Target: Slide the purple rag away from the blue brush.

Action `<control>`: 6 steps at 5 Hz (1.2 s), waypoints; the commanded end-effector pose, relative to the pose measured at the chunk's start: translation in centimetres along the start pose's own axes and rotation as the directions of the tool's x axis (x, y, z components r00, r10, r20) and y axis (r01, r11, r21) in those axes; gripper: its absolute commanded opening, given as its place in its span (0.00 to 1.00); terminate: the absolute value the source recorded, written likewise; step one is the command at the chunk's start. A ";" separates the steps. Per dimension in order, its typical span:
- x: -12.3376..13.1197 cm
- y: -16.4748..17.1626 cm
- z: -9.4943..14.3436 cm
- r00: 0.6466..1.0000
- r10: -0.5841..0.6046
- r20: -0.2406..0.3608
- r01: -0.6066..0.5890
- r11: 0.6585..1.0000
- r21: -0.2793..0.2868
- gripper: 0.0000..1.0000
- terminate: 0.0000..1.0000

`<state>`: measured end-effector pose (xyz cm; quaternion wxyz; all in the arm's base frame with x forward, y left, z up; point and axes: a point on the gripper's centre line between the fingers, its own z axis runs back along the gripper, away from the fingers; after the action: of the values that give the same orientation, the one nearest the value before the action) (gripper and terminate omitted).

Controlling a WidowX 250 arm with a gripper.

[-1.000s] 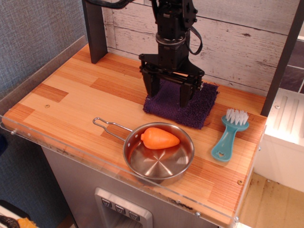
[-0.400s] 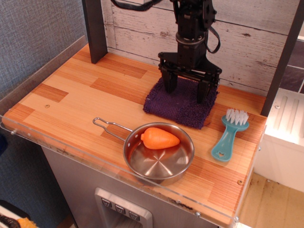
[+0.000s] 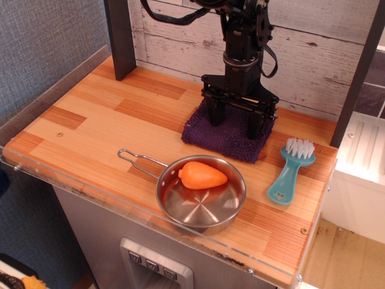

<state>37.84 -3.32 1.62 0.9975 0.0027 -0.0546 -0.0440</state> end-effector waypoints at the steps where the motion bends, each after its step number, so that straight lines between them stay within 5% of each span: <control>1: -1.4 3.1 -1.3 0.999 -0.007 -0.039 0.008 1.000 0.024 1.00 0.00; 4: -2.7 12.1 -0.4 0.995 0.086 -0.053 -0.085 0.996 0.026 1.00 0.00; 6: -2.5 16.5 0.0 0.998 0.006 -0.066 -0.004 1.000 0.028 1.00 0.00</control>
<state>37.30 12.09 1.33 0.9984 0.0134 -0.0228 -0.0504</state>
